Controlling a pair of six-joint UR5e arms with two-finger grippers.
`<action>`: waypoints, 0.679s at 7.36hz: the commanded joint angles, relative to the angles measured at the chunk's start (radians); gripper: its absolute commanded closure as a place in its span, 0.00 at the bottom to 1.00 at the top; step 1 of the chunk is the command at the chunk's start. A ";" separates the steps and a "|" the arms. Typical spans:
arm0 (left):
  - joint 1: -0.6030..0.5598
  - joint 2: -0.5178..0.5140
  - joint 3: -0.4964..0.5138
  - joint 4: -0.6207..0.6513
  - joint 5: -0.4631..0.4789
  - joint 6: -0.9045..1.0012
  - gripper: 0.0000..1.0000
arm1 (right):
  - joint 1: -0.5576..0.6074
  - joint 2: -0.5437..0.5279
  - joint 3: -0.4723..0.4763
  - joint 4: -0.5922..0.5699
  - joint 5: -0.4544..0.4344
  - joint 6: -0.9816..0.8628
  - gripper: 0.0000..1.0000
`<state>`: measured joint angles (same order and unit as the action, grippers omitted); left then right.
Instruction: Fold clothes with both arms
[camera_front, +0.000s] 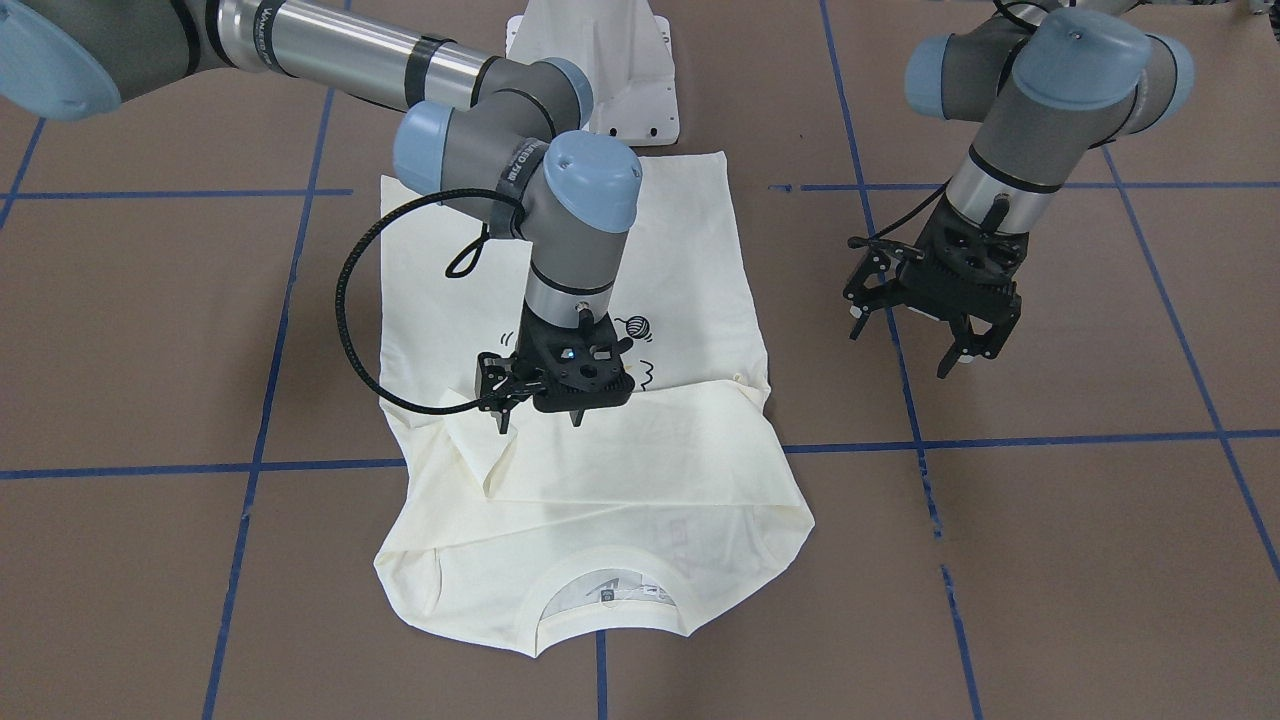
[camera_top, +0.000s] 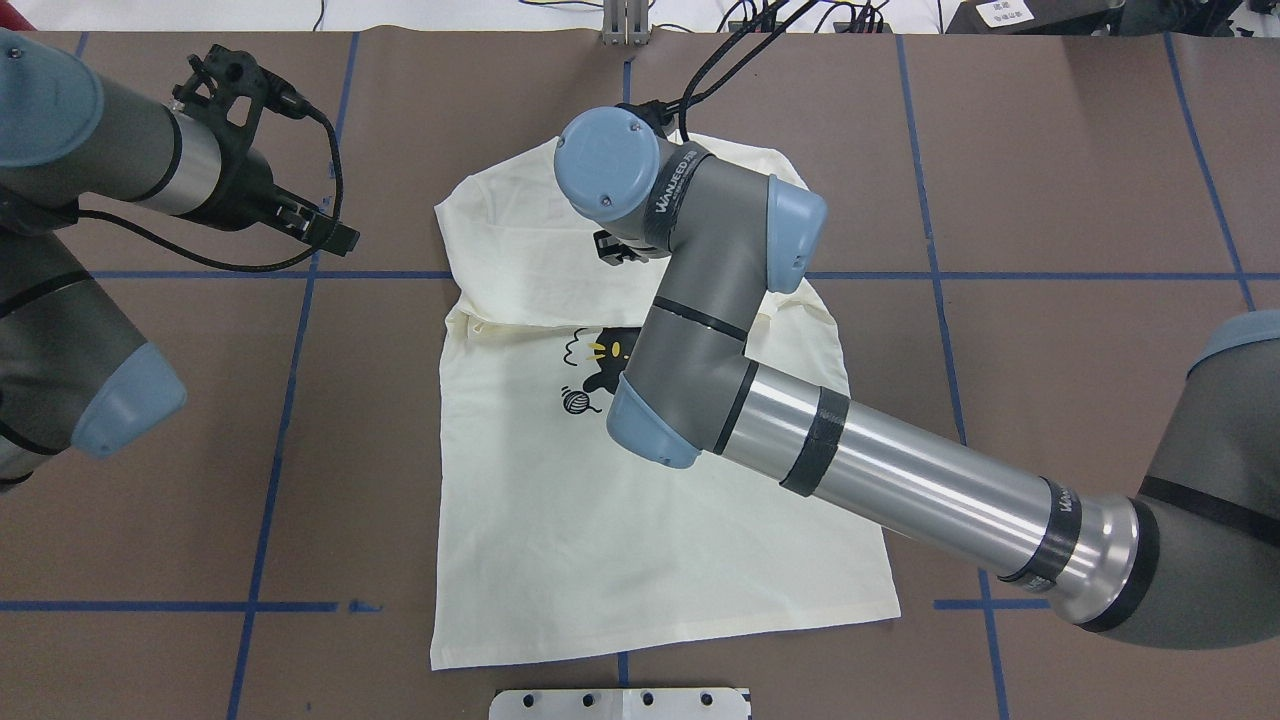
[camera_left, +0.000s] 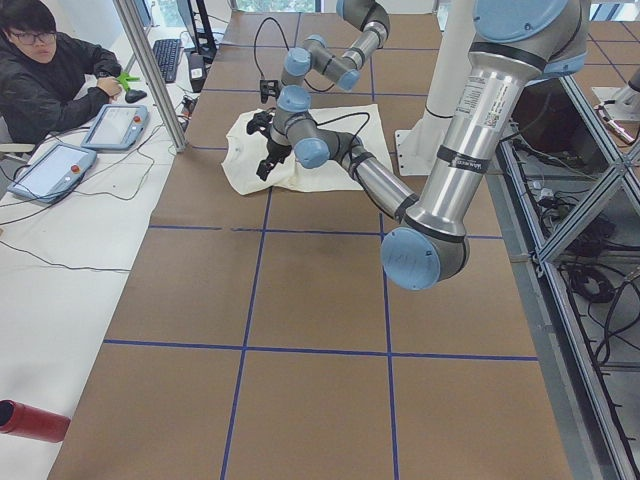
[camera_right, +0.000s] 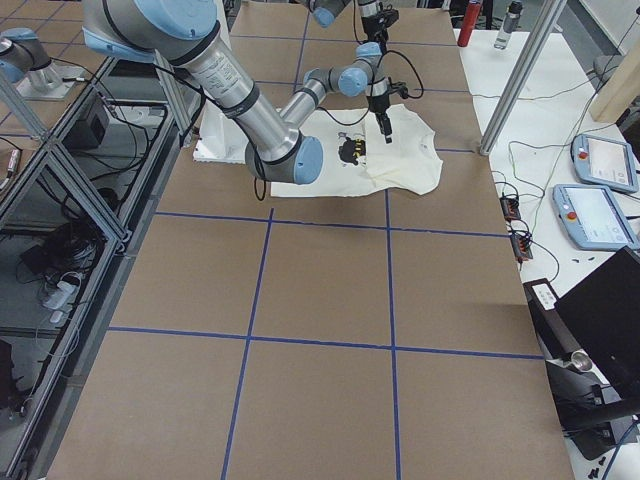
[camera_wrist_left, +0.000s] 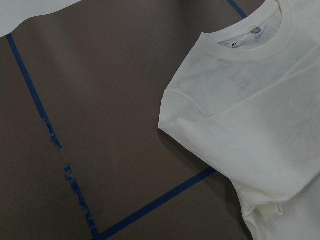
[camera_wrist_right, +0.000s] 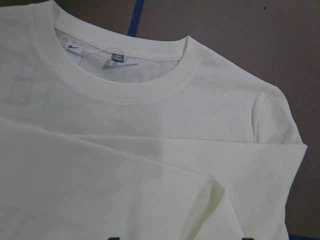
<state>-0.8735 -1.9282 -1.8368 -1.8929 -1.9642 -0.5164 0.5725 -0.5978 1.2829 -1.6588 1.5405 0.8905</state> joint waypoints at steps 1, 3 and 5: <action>0.001 0.002 0.001 0.000 -0.001 -0.001 0.00 | -0.019 -0.010 -0.057 -0.004 -0.071 -0.098 0.15; 0.001 0.002 0.001 0.000 -0.001 -0.001 0.00 | -0.019 -0.033 -0.063 -0.004 -0.089 -0.137 0.15; 0.001 0.002 0.002 0.000 -0.001 -0.001 0.00 | -0.019 -0.053 -0.063 -0.004 -0.099 -0.151 0.17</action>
<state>-0.8729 -1.9269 -1.8352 -1.8929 -1.9650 -0.5170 0.5541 -0.6377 1.2205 -1.6628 1.4467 0.7478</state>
